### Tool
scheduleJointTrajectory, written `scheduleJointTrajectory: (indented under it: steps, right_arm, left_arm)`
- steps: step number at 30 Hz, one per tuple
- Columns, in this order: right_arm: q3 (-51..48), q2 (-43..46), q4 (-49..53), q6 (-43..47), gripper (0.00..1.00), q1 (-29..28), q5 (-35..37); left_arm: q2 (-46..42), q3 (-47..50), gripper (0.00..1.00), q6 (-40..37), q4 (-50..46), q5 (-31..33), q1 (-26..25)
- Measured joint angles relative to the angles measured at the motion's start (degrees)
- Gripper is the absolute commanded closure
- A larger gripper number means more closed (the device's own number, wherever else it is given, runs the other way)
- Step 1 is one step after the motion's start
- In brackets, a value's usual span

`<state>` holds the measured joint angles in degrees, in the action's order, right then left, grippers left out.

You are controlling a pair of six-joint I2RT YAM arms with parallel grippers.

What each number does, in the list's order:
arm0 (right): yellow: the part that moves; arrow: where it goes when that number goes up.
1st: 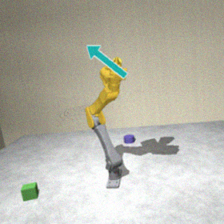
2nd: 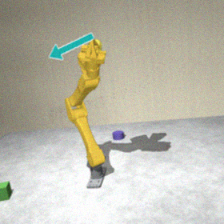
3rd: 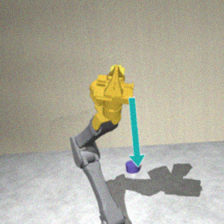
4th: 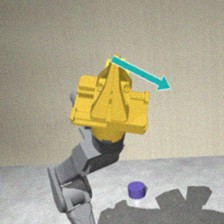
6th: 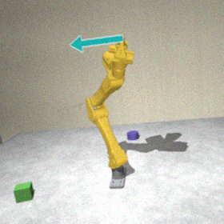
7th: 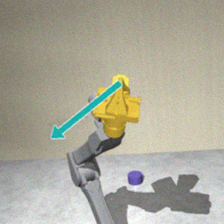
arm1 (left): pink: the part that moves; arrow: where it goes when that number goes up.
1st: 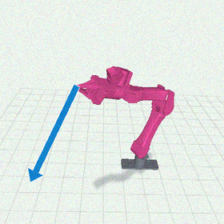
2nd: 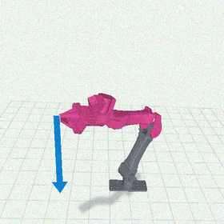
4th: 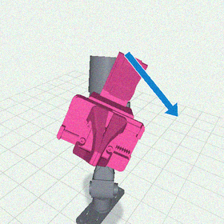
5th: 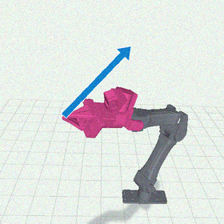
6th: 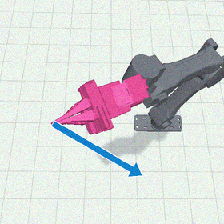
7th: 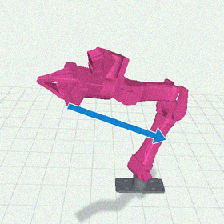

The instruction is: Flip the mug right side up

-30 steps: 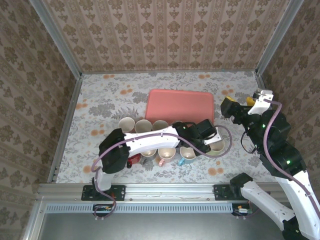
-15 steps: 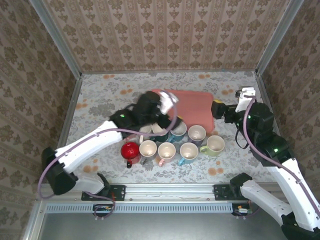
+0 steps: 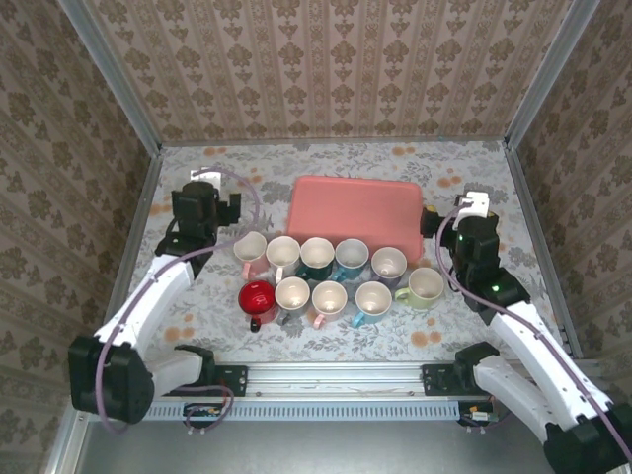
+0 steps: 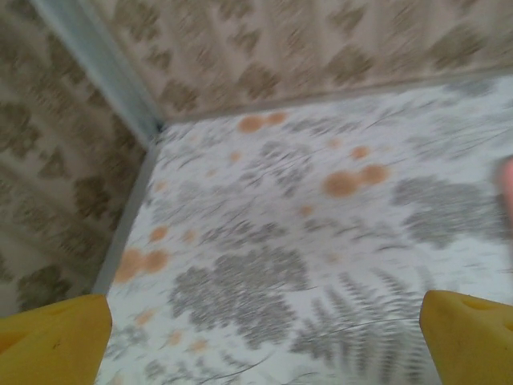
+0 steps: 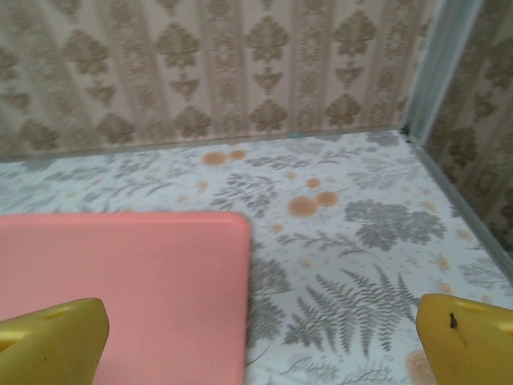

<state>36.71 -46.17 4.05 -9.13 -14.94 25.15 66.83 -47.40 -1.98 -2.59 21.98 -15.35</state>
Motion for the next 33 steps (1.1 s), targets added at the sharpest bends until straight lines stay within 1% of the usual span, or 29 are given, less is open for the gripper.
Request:
scheduleJointTrajectory:
  steps: [3,5,8,10,15,19,21,23,25,26,28,30,33]
  right_arm:
    - [-1.9,-5.4,-5.7,0.04,0.0,5.84,0.15]
    - [-3.13,-10.08,-9.35,0.31,0.0,9.18,0.26]
    - [-7.37,-15.63,-15.93,0.85,0.0,12.04,0.2]
    - [-11.13,-18.45,-20.92,0.87,0.0,12.63,0.07]
    - [-16.28,-25.27,-32.09,0.22,0.0,12.87,-1.66]
    - [-17.05,-28.79,-40.17,0.52,0.0,12.87,-3.48]
    - [-17.33,-31.41,-46.1,1.33,0.0,12.87,-4.72]
    - [-17.66,-34.42,-50.25,1.79,0.0,12.9,-5.77]
    - [-17.66,-35.91,-50.66,2.01,0.0,12.94,-6.78]
    - [-17.57,-36.33,-50.6,2.23,0.0,13.0,-7.43]
    - [-16.85,-37.31,-50.69,2.84,0.0,13.09,-8.63]
    - [-16.02,-40.28,-53.7,3.45,0.0,13.03,-9.38]
    - [-15.52,-41.66,-53.57,4.09,0.0,12.92,-9.92]
  left_arm:
    - [3.19,5.4,0.0,-1.97,4.66,0.42,4.04]
    - [4.2,9.27,0.0,-2.16,7.26,-0.94,7.48]
    - [4.72,14.78,0.0,-0.85,11.58,-3.34,12.87]
    - [4.76,18.05,0.0,0.39,15.52,-3.8,14.36]
    - [8.52,23.5,0.0,1.77,26.97,-5.42,14.32]
    - [10.97,24.26,0.0,1.68,33.4,-6.75,14.23]
    - [12.11,23.78,0.0,1.53,35.69,-7.48,13.79]
    - [14.58,23.93,0.0,1.27,40.65,-7.69,12.76]
    - [18.51,25.46,0.0,0.68,48.43,-7.54,11.54]
    - [20.5,26.34,0.0,0.33,50.8,-7.43,10.84]
    - [22.32,26.71,0.0,0.17,50.95,-7.65,10.32]
    - [22.4,26.62,0.0,0.24,51.08,-8.15,11.26]
    - [22.32,26.43,0.0,0.24,52.3,-8.28,12.39]
